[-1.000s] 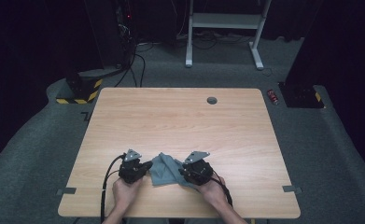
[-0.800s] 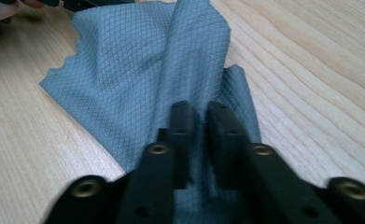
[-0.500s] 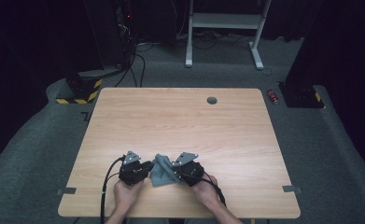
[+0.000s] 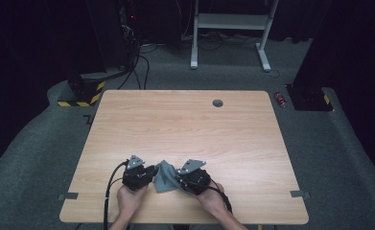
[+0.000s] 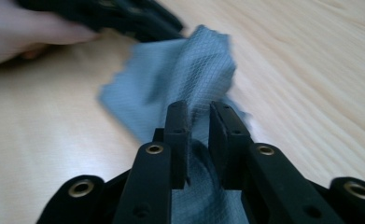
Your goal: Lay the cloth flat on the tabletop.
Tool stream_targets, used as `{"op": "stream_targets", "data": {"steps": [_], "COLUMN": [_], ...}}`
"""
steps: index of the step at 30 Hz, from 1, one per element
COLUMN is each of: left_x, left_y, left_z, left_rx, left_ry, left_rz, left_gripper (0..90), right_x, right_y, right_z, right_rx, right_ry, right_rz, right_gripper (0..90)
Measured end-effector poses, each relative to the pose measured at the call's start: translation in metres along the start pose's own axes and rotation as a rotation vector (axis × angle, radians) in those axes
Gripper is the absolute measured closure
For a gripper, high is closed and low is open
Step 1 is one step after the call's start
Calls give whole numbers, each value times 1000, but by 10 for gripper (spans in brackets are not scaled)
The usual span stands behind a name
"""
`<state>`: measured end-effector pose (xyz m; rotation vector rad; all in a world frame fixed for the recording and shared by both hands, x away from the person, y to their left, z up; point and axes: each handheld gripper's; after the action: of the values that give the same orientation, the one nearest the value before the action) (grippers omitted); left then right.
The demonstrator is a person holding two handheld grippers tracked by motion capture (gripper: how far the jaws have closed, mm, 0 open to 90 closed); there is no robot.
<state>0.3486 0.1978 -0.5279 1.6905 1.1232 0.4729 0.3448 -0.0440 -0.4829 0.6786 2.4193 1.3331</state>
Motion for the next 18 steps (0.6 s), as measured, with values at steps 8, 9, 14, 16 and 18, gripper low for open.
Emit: {"op": "stream_targets", "data": {"steps": [8,9,14,16,18], "left_x": [-1,-1,-1,0,0], "left_y": [0,0,0,0,0], "left_z": [0,0,0,0,0], "left_rx": [-2,-2,-2,-1,0], "left_ry": [3,4,6,5,5], "left_rz": [1,-1,0,1,1], "left_gripper": [734,734,739,741,743], "right_x": [-20,-23,-34,-34,-33], "right_y": [-3,-3,-2,-3,-6], "right_z": [4,2,0,3,14], "right_rx": [-8,-20,4,21,72], "right_ry": [-43,-51,-88,-86,-71], "right_rz": [89,111,154,136,122], "right_gripper": [725,727,720,711,715]}}
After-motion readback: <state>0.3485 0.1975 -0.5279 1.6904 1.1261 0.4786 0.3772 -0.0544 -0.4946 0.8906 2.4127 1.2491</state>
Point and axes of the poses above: each handheld gripper's, and its own axes: z roughly forward along the jaws, y roughly out of its top, x roughly to its left, and after that the axes turned 14 degrees about -x, right-handed
